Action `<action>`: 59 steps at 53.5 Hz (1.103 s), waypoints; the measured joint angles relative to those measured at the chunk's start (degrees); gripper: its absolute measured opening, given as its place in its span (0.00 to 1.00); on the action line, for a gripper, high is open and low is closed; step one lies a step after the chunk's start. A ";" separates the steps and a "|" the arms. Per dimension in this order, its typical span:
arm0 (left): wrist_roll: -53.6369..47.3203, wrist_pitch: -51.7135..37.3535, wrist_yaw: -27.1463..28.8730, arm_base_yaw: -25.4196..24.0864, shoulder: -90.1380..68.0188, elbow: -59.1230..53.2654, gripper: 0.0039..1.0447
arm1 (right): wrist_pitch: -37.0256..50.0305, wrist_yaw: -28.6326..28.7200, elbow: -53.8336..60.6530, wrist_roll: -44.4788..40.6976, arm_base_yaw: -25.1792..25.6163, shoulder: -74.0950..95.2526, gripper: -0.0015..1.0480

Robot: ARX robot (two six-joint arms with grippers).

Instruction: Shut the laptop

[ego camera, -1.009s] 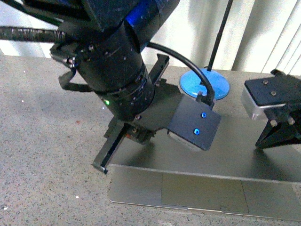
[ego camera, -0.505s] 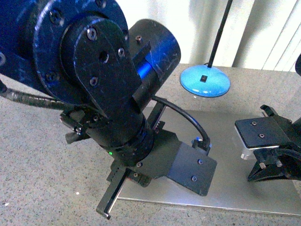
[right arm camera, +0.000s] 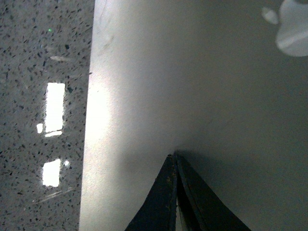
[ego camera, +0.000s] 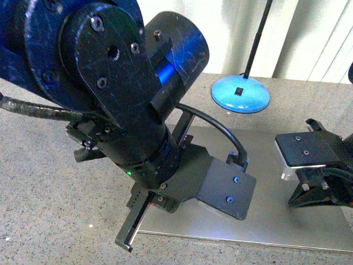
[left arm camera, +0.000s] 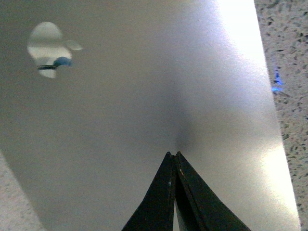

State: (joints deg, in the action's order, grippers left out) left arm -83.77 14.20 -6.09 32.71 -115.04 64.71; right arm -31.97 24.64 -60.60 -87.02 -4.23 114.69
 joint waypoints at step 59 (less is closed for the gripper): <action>53.27 -38.58 -3.78 -28.35 40.74 -15.50 0.03 | 62.55 -13.22 10.12 59.98 1.99 -34.07 0.03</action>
State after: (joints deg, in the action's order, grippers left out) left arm -30.50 -24.38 -9.87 4.36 -74.30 49.21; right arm 30.59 11.42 -50.48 -27.05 -2.24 80.62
